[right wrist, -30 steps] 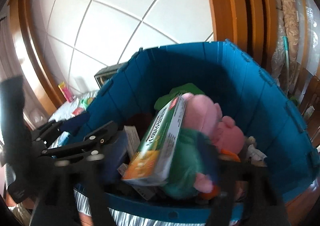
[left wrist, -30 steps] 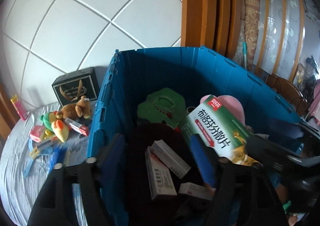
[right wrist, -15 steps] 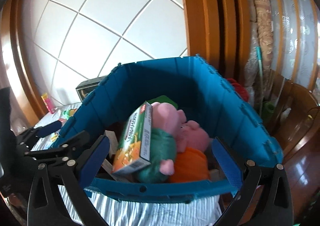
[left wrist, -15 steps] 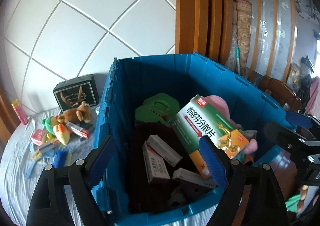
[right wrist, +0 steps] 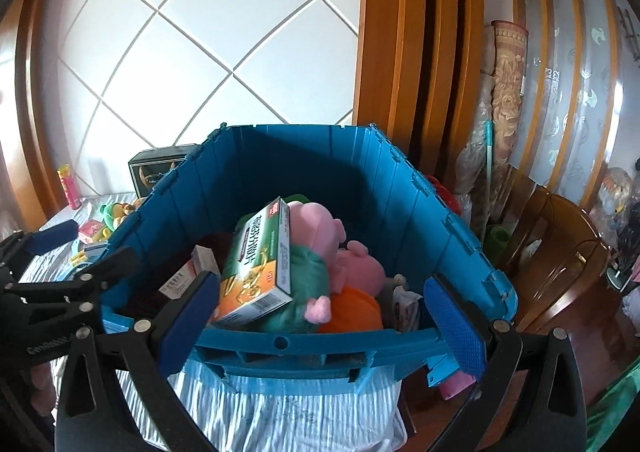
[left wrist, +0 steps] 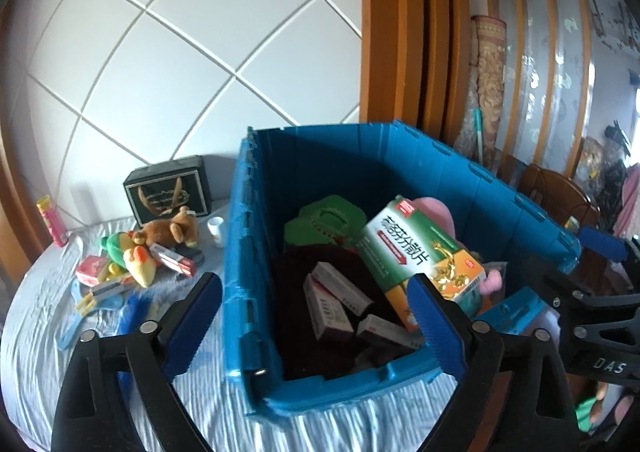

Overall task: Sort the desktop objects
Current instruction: 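Withdraw both grippers from the bin back over the table, then grasp the green-yellow duck plush with left gripper while right gripper reaches toward the brown plush, then hold the duck plush with both grippers and lift it off the table, then carry the duck plush with both grippers over the blue bin, then open both grippers to drop the duck plush into the bin, then withdraw both grippers from the bin back over the table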

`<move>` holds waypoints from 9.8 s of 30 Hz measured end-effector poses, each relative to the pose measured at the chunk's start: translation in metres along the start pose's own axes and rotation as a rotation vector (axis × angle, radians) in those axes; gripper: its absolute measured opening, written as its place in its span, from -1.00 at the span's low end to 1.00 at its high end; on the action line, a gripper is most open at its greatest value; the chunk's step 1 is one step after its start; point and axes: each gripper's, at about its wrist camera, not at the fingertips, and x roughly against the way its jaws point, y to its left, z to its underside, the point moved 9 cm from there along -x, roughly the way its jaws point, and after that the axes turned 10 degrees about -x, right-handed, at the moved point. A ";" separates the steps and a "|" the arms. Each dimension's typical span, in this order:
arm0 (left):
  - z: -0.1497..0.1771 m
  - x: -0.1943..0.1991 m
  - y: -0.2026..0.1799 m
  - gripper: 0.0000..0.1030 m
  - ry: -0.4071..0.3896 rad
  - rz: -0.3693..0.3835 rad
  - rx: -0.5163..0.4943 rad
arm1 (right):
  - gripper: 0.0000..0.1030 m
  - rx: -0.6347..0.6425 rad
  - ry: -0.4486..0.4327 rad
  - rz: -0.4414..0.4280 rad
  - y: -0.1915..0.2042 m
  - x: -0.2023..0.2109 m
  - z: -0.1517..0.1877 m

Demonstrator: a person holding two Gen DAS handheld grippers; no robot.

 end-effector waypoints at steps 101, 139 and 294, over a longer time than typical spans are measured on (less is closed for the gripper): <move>0.159 -0.411 0.545 0.26 0.495 0.028 0.179 | 1.00 0.129 0.584 -0.276 0.547 -0.495 0.151; 0.211 -0.326 0.490 0.63 0.460 0.023 0.173 | -0.02 -0.108 0.629 -0.450 0.519 -0.457 0.135; -0.076 0.009 0.066 0.98 -0.173 0.293 -0.166 | 1.00 -0.196 -0.030 0.105 0.074 0.004 -0.102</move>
